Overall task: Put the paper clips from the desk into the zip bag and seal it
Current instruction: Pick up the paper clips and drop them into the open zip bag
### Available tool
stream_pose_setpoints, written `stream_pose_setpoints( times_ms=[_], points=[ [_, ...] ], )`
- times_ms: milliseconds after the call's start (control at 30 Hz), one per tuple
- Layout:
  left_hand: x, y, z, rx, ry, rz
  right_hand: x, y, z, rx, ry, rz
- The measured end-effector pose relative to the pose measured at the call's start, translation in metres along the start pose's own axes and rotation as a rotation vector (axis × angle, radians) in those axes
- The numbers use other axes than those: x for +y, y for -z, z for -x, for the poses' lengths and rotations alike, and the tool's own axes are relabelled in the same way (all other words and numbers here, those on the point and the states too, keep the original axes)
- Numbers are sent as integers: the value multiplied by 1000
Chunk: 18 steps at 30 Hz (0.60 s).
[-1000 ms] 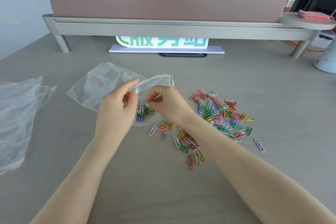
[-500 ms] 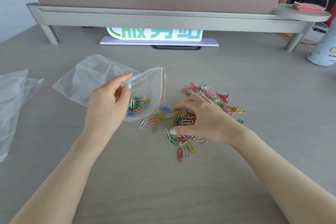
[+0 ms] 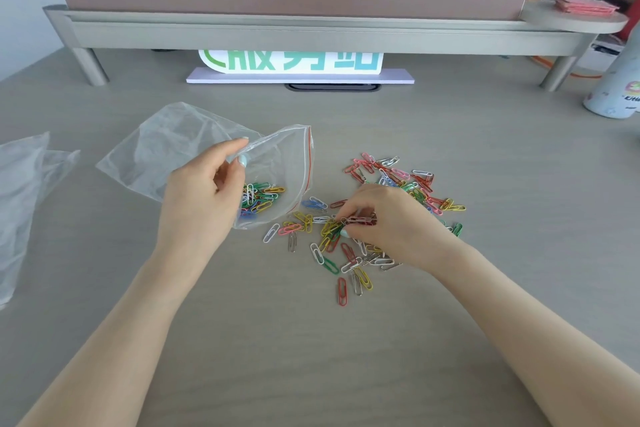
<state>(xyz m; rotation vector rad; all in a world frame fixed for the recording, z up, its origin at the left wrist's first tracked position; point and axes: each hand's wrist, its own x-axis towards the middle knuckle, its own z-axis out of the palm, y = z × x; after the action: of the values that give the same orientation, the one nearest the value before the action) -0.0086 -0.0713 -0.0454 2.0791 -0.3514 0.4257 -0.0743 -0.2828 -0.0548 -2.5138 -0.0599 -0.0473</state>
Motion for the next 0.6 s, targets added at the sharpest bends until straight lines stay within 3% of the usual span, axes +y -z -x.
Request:
stream_pose_setpoints(
  times_ms=[600],
  points=[
    [2,2,0,-9,-1,2,12,14,-5,170,-137,-277]
  ],
)
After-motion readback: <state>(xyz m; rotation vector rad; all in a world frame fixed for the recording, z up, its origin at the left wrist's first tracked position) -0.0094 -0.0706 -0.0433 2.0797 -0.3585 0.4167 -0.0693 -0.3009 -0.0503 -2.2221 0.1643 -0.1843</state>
